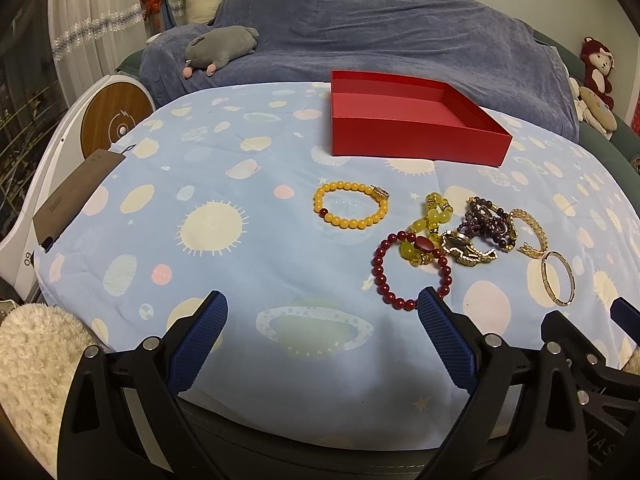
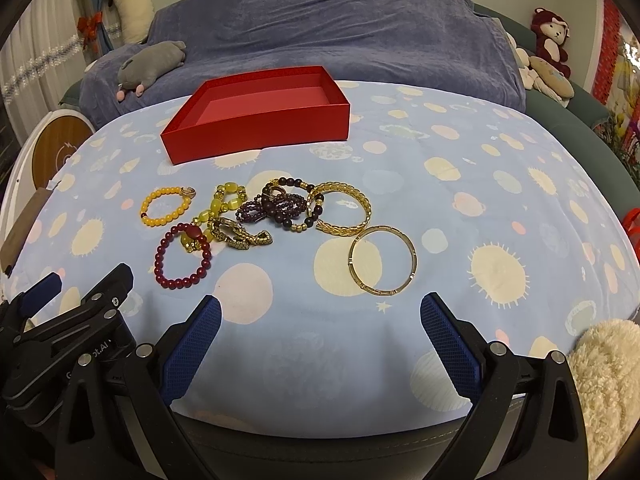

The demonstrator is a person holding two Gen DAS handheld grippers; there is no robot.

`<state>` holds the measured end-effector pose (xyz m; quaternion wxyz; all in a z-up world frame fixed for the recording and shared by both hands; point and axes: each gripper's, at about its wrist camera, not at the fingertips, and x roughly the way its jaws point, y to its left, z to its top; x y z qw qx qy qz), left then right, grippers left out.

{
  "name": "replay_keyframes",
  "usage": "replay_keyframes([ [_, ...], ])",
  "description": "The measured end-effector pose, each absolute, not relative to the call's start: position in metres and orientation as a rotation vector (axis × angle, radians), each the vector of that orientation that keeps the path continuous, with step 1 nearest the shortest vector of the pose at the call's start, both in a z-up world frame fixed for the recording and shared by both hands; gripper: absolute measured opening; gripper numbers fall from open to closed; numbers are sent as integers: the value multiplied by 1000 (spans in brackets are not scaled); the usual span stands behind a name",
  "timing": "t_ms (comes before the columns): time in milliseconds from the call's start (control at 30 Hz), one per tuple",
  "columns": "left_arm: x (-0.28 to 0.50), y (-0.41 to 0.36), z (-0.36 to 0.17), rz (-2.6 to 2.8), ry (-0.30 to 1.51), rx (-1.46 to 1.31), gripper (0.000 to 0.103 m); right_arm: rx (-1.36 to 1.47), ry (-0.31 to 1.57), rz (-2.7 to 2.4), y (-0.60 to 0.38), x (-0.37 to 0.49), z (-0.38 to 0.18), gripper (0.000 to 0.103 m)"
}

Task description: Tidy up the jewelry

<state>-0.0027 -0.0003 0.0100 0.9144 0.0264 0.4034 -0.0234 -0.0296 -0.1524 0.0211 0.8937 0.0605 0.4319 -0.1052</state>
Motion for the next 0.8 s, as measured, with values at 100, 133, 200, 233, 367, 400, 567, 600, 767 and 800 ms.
replay_keyframes([
  [100,-3,0,11,-46,824,59,91,121,895,-217,-152,-30,21,96],
  [133,-3,0,11,-46,824,58,91,119,895,-217,-152,-30,21,96],
  [200,-3,0,11,-46,824,57,91,116,894,-216,-152,-30,21,96],
  [233,-3,0,11,-48,825,57,91,115,893,-216,-152,-30,22,96],
  [367,-3,0,11,-48,825,57,91,113,894,-217,-151,-30,22,96],
  [400,-3,0,11,-49,825,57,91,114,893,-217,-151,-30,22,96],
  [567,-2,1,10,-51,826,55,91,112,895,-218,-150,-30,21,96],
  [600,-2,1,10,-51,826,56,91,112,895,-217,-151,-30,21,96],
  [767,-2,1,10,-51,826,55,91,113,895,-217,-151,-30,21,96],
  [800,-2,2,10,-50,826,55,91,113,895,-217,-151,-30,21,96],
])
